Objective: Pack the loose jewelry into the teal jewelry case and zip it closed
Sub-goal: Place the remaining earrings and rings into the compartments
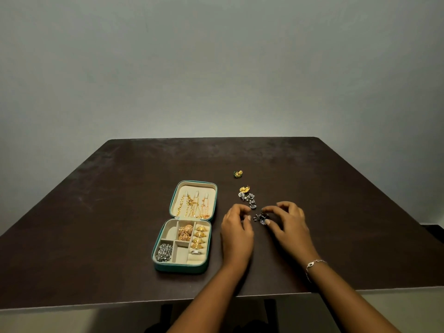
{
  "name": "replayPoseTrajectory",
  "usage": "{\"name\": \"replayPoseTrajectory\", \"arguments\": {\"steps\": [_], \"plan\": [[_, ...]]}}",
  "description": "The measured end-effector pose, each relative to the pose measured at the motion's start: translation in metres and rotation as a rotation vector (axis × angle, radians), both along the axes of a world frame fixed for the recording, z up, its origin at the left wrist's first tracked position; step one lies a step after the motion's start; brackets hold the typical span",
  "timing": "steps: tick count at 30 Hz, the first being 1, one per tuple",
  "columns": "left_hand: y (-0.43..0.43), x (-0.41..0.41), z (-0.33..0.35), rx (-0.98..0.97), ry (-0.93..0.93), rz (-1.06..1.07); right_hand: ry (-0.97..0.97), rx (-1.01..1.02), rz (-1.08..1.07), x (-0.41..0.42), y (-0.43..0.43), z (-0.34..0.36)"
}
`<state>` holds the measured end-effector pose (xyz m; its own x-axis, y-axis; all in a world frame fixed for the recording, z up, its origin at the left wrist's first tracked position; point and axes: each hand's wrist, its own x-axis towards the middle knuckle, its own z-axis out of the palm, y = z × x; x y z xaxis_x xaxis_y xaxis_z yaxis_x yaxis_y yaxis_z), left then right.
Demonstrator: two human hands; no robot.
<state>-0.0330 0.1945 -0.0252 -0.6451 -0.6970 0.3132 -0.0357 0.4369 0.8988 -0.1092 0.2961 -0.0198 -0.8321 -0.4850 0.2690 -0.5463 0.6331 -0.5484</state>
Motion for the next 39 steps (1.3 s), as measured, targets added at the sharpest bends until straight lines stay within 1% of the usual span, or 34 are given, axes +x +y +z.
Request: {"name": "replayPoseTrajectory", "arguments": {"steps": [4, 7, 9, 15, 19, 25, 32, 35, 39], "plan": [[-0.002, -0.004, -0.001, -0.033, -0.084, -0.021, 0.008, 0.063, 0.028, -0.002, -0.007, 0.001], [-0.003, -0.003, -0.002, -0.063, -0.151, -0.027, 0.0, 0.055, 0.026, -0.003, -0.008, 0.0], [-0.003, -0.003, -0.002, -0.071, -0.164, -0.042, -0.003, 0.025, 0.035, -0.004, -0.007, -0.001], [-0.003, -0.002, -0.004, -0.068, -0.142, -0.063, -0.029, -0.213, 0.044, -0.004, -0.003, -0.001], [-0.002, 0.001, -0.002, -0.088, -0.104, -0.105, -0.085, -0.387, 0.121, 0.0, 0.002, 0.003], [-0.003, 0.002, -0.001, -0.064, -0.067, -0.179, -0.11, -0.419, 0.228, 0.006, 0.004, 0.005], [-0.008, -0.003, -0.011, -0.01, -0.009, -0.153, -0.158, -0.47, 0.303, 0.008, 0.004, 0.007], [-0.009, -0.004, -0.012, -0.007, 0.011, -0.135, -0.167, -0.476, 0.312, 0.009, 0.003, 0.007], [-0.009, -0.003, -0.01, 0.054, 0.061, -0.128, -0.12, -0.46, 0.289, 0.007, 0.003, 0.006]]}}
